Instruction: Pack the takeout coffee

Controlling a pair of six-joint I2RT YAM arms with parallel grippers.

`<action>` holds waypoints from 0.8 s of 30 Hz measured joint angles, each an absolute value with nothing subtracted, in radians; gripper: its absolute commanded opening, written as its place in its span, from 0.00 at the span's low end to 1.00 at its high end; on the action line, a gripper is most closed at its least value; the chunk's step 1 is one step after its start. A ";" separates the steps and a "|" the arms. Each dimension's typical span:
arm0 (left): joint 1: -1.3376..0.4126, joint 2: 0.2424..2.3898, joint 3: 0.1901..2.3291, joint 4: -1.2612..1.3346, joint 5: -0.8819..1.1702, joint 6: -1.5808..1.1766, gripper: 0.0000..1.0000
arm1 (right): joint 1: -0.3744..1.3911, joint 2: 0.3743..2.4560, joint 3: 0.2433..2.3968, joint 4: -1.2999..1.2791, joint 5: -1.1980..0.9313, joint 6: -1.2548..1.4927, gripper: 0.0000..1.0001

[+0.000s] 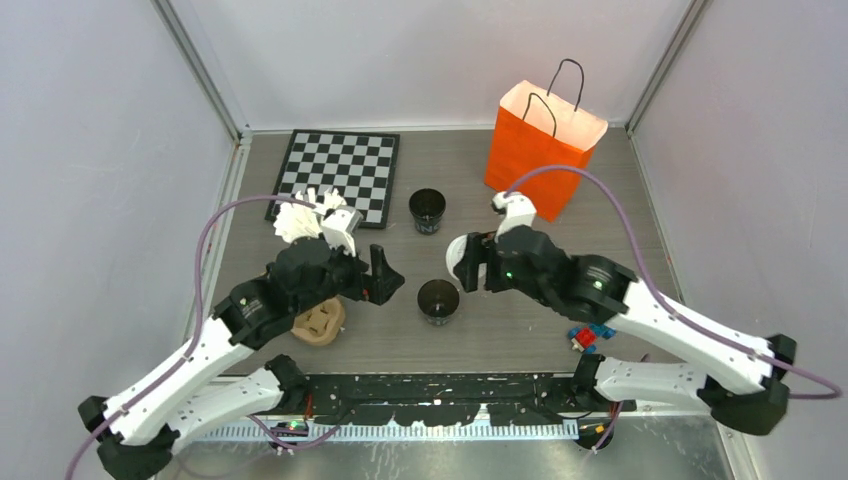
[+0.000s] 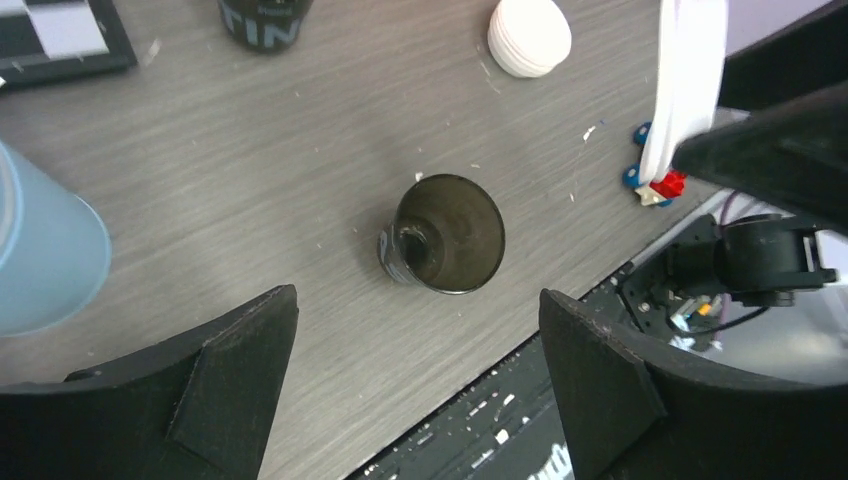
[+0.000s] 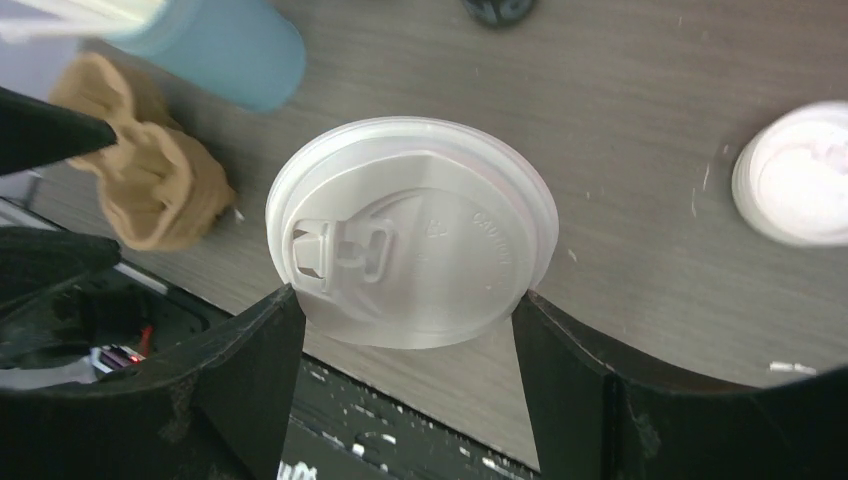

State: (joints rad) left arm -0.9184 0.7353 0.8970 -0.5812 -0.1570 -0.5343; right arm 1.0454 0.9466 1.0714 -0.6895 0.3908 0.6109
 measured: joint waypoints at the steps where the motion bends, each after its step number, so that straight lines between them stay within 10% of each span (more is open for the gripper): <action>1: -0.850 0.749 0.893 -0.582 -0.089 -0.537 0.91 | 1.045 0.996 1.111 -0.736 0.385 0.625 0.65; 8: -0.593 0.600 0.772 -0.594 0.195 -0.556 0.90 | 1.046 1.246 1.217 -0.924 0.323 0.666 0.65; 24: -0.587 0.221 0.723 -0.715 0.131 -0.492 0.88 | 1.088 1.547 1.361 -0.966 0.217 0.677 0.71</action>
State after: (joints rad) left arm -0.5869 0.2207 0.7227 -0.7147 0.1314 -0.4923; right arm 1.0878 1.5467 1.3605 -0.9657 0.2173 0.6773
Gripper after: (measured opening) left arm 0.890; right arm 0.759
